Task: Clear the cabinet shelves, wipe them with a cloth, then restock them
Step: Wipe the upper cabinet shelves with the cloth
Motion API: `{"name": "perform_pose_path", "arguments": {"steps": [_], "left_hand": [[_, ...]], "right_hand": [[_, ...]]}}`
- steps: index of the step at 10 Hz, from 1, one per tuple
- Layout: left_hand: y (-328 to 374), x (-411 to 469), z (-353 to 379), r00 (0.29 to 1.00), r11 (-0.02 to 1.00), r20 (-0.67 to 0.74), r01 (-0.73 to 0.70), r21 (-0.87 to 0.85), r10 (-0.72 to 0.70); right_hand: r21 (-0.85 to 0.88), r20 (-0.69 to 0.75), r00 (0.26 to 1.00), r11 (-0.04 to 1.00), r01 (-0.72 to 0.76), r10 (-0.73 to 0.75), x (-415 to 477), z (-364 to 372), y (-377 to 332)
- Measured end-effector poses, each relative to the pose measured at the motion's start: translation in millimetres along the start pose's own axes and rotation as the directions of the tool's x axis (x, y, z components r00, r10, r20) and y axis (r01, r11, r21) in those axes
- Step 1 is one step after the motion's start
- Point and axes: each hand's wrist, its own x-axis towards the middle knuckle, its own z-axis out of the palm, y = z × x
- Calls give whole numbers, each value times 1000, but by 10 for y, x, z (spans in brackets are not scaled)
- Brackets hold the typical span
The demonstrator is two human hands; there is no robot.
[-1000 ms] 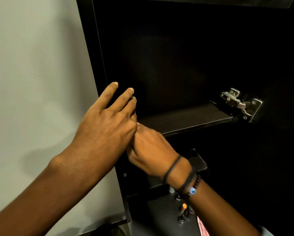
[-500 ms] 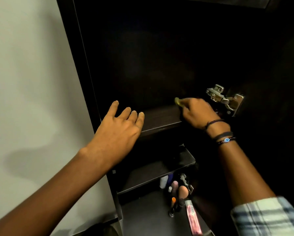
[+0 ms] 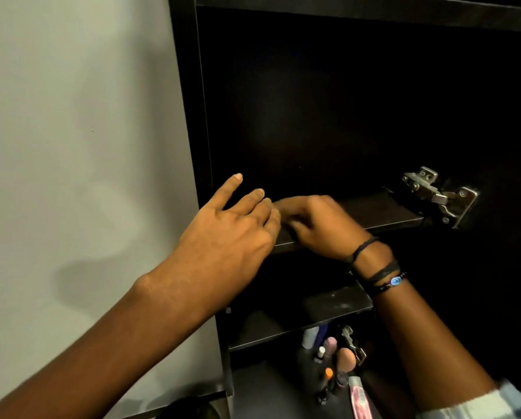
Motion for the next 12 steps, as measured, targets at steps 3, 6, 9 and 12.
{"name": "perform_pose_path", "arguments": {"steps": [3,6,9,12], "left_hand": [[-151,-52,-302,985,1000,-174,-1,-18,-2],[-473,27,-656,891,999,-454,26,45,-3],[-842,30,-991,839,980,-538,162,112,-77],[-931,117,-1037,839,951,-525,266,159,-146]], "right_hand": [[29,-53,966,967,254,-252,-97,118,-350],[106,-799,582,918,381,-149,-348,-1219,-475],[-186,-829,540,982,-20,-146,-138,-1647,-634],[-384,-466,776,887,255,-425,-2,-1474,-1416]]}}
